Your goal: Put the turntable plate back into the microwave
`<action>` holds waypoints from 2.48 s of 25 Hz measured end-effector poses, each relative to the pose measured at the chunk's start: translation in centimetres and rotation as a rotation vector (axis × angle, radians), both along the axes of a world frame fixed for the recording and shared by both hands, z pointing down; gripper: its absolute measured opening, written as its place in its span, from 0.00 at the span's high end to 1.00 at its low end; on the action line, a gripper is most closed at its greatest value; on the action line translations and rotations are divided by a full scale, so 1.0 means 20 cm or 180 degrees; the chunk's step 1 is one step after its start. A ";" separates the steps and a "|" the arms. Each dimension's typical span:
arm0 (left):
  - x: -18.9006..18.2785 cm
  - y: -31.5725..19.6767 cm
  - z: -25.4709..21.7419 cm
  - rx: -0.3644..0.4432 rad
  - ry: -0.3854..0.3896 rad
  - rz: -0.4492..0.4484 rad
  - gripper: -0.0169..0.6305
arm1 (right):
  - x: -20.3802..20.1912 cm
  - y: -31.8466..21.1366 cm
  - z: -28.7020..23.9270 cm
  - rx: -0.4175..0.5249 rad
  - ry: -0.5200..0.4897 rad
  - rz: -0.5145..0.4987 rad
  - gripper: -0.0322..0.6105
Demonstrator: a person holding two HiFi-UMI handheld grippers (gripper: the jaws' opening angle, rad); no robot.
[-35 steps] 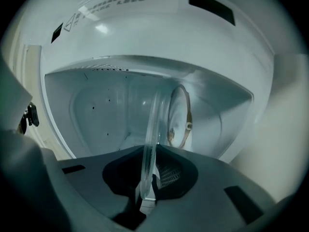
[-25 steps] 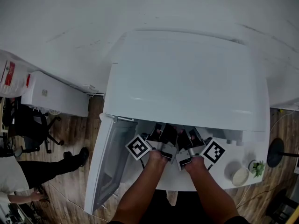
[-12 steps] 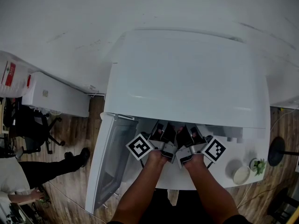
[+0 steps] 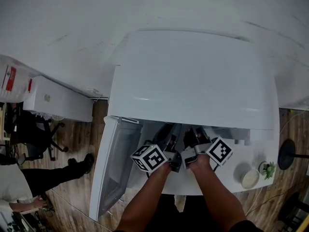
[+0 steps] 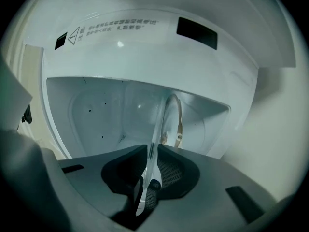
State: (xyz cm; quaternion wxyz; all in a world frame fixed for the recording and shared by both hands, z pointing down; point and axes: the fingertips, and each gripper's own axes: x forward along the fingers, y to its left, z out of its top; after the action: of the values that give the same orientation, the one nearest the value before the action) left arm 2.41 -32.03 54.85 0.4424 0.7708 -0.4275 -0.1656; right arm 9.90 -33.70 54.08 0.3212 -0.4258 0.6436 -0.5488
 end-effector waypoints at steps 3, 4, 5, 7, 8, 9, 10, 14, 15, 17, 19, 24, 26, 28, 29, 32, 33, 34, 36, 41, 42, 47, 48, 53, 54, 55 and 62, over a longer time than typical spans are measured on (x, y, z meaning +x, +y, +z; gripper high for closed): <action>0.00 0.00 0.01 0.0025 -0.0172 0.0012 0.72 | -0.01 0.01 0.01 -0.0040 0.0198 -0.0071 0.83; -0.01 0.00 0.01 0.0013 -0.0187 0.0019 0.72 | -0.01 0.03 0.04 -0.0111 0.0344 -0.0116 0.82; -0.01 0.00 0.02 0.0001 -0.0198 0.0032 0.72 | -0.01 0.05 0.05 -0.0170 0.0510 -0.0167 0.82; 0.00 0.00 0.02 -0.0007 -0.0230 0.0070 0.73 | -0.01 0.08 0.07 -0.0213 0.0821 -0.0259 0.80; 0.00 0.00 0.02 -0.0007 -0.0256 0.0089 0.73 | -0.01 0.09 0.07 -0.0212 0.0967 -0.0294 0.80; 0.01 0.00 0.02 -0.0005 -0.0285 0.0108 0.73 | 0.00 0.10 0.06 -0.0192 0.1124 -0.0320 0.80; 0.02 0.00 0.02 -0.0004 -0.0316 0.0129 0.73 | 0.01 0.10 0.06 -0.0157 0.1291 -0.0336 0.78; 0.05 0.01 0.02 -0.0006 -0.0409 0.0207 0.72 | 0.04 0.13 0.04 -0.0051 0.1781 -0.0373 0.73; 0.06 0.01 0.02 -0.0008 -0.0441 0.0216 0.71 | 0.05 0.14 0.04 -0.0022 0.1891 -0.0401 0.72; 0.06 0.01 0.03 -0.0007 -0.0507 0.0231 0.71 | 0.05 0.16 0.04 0.0051 0.2153 -0.0469 0.71; 0.06 0.01 0.03 0.0008 -0.0585 0.0260 0.70 | 0.05 0.20 0.03 0.0162 0.2498 -0.0548 0.77; 0.05 0.01 0.04 0.0022 -0.0896 0.0468 0.69 | -0.01 0.24 0.09 0.0375 0.3413 -0.0915 0.87; 0.03 0.03 0.04 0.0048 -0.1003 0.0532 0.69 | -0.04 0.23 0.10 0.0393 0.3507 -0.1016 0.89; 0.02 0.05 0.05 0.0096 -0.1125 0.0619 0.66 | -0.06 0.23 0.11 0.0392 0.3514 -0.1059 0.90; 0.01 0.07 0.05 0.0122 -0.1190 0.0675 0.65 | -0.06 0.23 0.11 0.0393 0.3524 -0.1061 0.90; 0.01 0.12 0.09 0.0214 -0.1515 0.0849 0.65 | -0.07 0.22 0.12 0.0380 0.3579 -0.1056 0.90; 0.01 0.14 0.11 0.0246 -0.1650 0.0888 0.65 | -0.07 0.21 0.13 0.0371 0.3603 -0.1056 0.91; 0.01 0.16 0.13 0.0288 -0.1780 0.0904 0.66 | -0.07 0.20 0.13 0.0368 0.3627 -0.1051 0.92; 0.01 0.18 0.14 0.0385 -0.1998 0.0866 0.72 | -0.06 0.19 0.13 0.0371 0.3672 -0.1038 0.92; -0.03 0.20 0.11 0.0510 -0.2211 0.0711 0.83 | -0.07 0.21 0.10 0.0438 0.3708 -0.1016 0.92; -0.04 0.21 0.09 0.0544 -0.2239 0.0654 0.86 | -0.06 0.22 0.09 0.0451 0.3694 -0.0997 0.92; -0.06 0.26 -0.04 0.0786 -0.2352 0.0497 0.92 | -0.06 0.30 -0.05 0.0641 0.3643 -0.0899 0.92; -0.06 0.28 -0.07 0.0838 -0.2359 0.0498 0.92 | -0.06 0.32 -0.09 0.0694 0.3640 -0.0886 0.92; -0.02 0.38 -0.26 0.1021 -0.2369 0.0526 0.92 | -0.06 0.44 -0.32 0.0959 0.3646 -0.0841 0.92; -0.01 0.41 -0.30 0.1056 -0.2374 0.0541 0.92 | -0.05 0.47 -0.37 0.0988 0.3633 -0.0828 0.92; 0.00 0.43 -0.34 0.1095 -0.2371 0.0565 0.92 | -0.05 0.49 -0.41 0.1011 0.3616 -0.0811 0.92; 0.02 0.55 -0.57 0.1278 -0.2232 0.0584 0.92 | -0.09 0.59 -0.62 0.1249 0.3652 -0.0841 0.92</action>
State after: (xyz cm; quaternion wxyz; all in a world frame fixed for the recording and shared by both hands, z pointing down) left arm 2.84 -20.93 43.51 0.1237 0.8864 -0.4411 0.0670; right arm 8.08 -21.92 41.70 -0.0743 -0.5028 0.8499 -0.1390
